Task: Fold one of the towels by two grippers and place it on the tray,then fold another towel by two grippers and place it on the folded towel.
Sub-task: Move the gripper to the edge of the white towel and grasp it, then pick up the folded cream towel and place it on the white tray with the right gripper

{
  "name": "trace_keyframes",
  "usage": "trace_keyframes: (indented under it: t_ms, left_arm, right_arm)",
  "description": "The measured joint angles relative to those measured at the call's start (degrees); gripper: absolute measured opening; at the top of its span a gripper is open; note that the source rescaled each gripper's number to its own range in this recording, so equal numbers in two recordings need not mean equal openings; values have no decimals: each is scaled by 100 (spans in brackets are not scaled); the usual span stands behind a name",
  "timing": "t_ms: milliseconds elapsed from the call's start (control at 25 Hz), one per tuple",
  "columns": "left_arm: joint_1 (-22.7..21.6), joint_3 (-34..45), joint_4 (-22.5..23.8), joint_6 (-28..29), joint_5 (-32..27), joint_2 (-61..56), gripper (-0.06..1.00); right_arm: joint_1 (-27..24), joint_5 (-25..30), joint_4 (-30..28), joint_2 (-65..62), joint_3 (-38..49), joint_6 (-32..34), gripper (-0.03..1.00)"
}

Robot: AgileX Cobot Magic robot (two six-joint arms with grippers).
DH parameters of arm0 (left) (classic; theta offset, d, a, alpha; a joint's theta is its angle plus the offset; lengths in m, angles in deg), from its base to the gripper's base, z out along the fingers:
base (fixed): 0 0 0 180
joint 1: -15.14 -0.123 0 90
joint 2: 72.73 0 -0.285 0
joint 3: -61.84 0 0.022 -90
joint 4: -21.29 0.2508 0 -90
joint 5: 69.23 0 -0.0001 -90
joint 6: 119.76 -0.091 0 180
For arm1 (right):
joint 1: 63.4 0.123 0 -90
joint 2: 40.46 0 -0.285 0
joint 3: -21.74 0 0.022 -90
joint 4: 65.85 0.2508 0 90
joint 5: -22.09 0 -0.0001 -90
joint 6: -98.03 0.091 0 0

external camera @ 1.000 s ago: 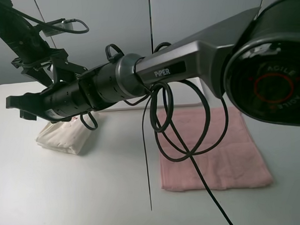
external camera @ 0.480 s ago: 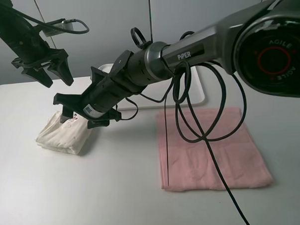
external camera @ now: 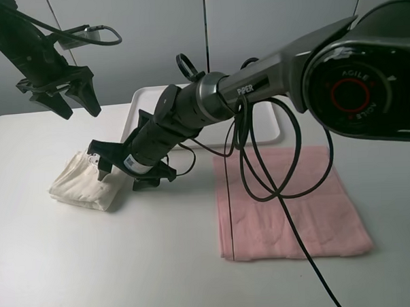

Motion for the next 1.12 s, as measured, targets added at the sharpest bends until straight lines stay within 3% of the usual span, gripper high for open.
trace_keyframes:
  t_ms: [400,480,640,1120]
  left_arm:
    - [0,0,-19,0,23,0,89]
    - [0,0,-33,0,23,0,89]
    - [0,0,-47,0,23,0,89]
    - [0,0,-390,-240,-2,0,89]
  right_arm:
    - [140,-335,675,263,-215,-149,63]
    - [191,-470,675,321,-238,-165,52]
    - [217,-606,505,343,-254,-180,9]
    - [42,-366,-839,-250,-267,-354,7]
